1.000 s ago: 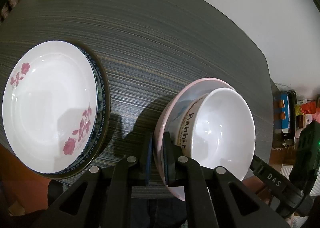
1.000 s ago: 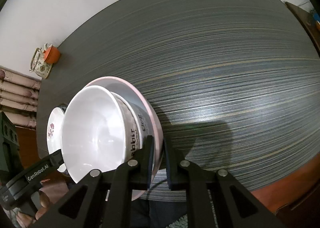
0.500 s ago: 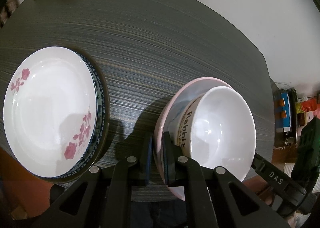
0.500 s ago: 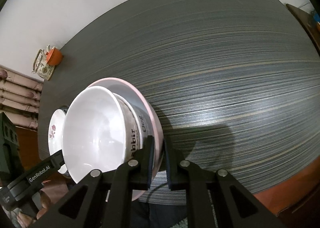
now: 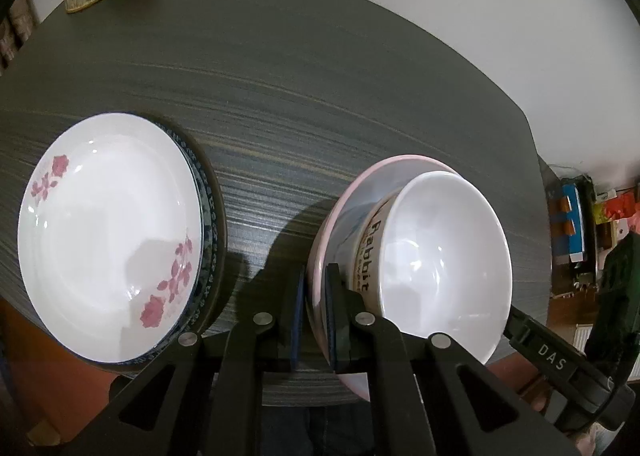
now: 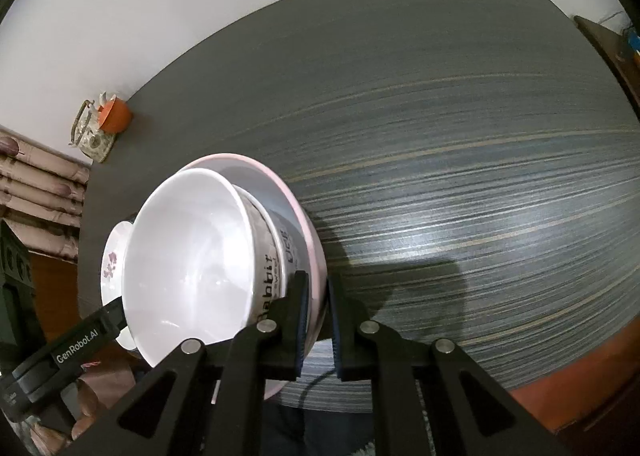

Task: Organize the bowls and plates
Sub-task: 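Lift the nested bowls with both tools and carry them over the plate stack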

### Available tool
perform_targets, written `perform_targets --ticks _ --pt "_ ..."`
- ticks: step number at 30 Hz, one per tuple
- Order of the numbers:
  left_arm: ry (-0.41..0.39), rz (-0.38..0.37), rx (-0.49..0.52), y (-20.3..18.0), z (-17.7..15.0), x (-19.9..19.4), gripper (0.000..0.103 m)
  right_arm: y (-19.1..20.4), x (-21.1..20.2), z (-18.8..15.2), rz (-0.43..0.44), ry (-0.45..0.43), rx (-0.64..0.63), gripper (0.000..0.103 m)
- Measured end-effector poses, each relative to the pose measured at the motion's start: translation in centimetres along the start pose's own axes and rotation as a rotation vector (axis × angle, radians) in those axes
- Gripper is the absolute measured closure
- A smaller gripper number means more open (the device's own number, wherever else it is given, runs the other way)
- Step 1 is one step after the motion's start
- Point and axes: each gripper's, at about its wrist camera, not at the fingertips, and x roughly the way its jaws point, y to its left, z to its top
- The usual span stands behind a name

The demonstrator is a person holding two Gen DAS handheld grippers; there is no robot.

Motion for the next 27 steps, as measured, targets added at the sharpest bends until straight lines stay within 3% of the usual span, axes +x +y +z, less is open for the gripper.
perform_targets --ticks 14,27 --pt "-0.056 0.007 -0.021 1.5 0.1 -2.9 0.098 3.1 -1.1 1.3 0.022 -0.016 -0.055 0.092" --pt "-0.125 0.035 -0.076 4.6 0.5 -6.7 0.098 8.3 -1.8 1.6 0.056 -0.023 -0.144 0.092"
